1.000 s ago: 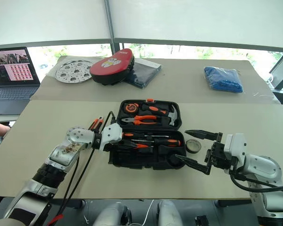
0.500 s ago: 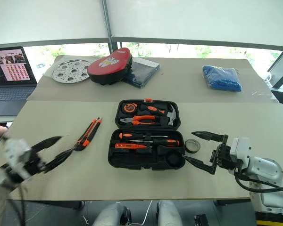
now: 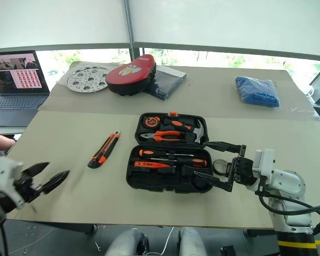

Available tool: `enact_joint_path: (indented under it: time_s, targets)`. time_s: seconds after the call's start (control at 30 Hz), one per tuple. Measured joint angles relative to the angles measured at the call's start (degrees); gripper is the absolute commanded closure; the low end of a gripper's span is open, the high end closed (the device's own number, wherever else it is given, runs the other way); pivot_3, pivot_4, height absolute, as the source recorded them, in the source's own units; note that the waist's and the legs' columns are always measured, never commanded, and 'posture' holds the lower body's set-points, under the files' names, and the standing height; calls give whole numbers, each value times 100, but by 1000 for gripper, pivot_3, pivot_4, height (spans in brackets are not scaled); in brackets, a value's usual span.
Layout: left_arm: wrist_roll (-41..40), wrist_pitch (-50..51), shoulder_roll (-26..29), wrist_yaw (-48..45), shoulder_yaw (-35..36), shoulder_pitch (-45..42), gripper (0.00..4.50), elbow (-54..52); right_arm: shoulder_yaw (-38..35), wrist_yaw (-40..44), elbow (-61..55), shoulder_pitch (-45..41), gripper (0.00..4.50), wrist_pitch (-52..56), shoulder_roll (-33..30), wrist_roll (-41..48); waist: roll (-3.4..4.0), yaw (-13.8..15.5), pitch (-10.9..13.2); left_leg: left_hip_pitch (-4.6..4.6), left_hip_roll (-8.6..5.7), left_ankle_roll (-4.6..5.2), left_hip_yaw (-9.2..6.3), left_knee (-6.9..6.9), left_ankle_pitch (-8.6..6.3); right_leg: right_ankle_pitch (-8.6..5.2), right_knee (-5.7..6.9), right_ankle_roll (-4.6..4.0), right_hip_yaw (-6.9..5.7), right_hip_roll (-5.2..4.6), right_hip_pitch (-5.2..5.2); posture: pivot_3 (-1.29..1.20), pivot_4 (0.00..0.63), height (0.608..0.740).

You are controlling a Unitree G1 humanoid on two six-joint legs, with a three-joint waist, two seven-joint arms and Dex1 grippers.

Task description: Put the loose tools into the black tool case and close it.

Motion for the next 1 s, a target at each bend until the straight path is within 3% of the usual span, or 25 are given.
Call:
enact_joint_path:
  time_s: [0.13,0.27,0.37,0.5,0.53,0.57,0.7,0.83,1.0]
  targets:
    - [267,730,-264,772,-1047,-1193,63,123,54,-110,-103,-94,0,172,1,62,-2,-24,-1,1,1,-31,-2,-16,19,2,-7,-4,2,22,0,0,150,740]
    - [580,980,-444,1123,-1662,-1654,63,471,37,-156,-115,31,0,172,0,45,-2,-91,-1,-1,11,-37,2,-22,19,0,-17,-7,15,44,-9,0,150,740]
    - [763,1045,-541,1224,-1929,-1922,788,644,-12,-156,-131,185,0,171,-17,43,-2,-61,-1,-1,11,-36,0,-23,18,-2,-18,-8,16,44,-7,0,150,740]
    - [996,831,-543,1188,-2059,-1982,2115,787,-115,-154,-199,365,0,171,-103,60,-2,-31,-1,0,8,-20,1,-21,9,-1,-14,-8,17,35,-5,0,150,740]
    - [1023,639,-557,1066,-2067,-1929,2565,831,-162,-158,-276,418,0,172,-111,101,-2,-28,-1,1,8,-12,0,-21,4,-1,-14,-8,16,34,-5,0,150,740]
    - [1030,523,-570,990,-2067,-1893,2741,864,-182,-161,-320,429,0,172,-112,127,-2,-29,-1,0,9,-13,0,-21,5,-1,-13,-8,16,33,-6,0,150,740]
    - [860,-815,-424,-440,-2063,-1813,2741,1011,-347,-171,-696,679,0,254,-132,368,-7,-19,3,-6,12,-37,-2,-21,18,-4,-13,-14,4,24,-11,0,150,740]
    - [765,-1402,134,-1697,-2257,-2141,2741,902,-437,-44,-993,1081,0,276,-232,501,-5,-3,3,-7,8,-26,0,-19,12,-5,-16,-15,1,20,-7,0,150,740]
    - [1373,-1332,606,-2933,-4016,-3019,2741,244,-807,52,-448,1363,0,438,-961,130,-5,12,3,-10,-17,15,17,-2,-6,-2,-34,-4,21,18,5,0,150,740]
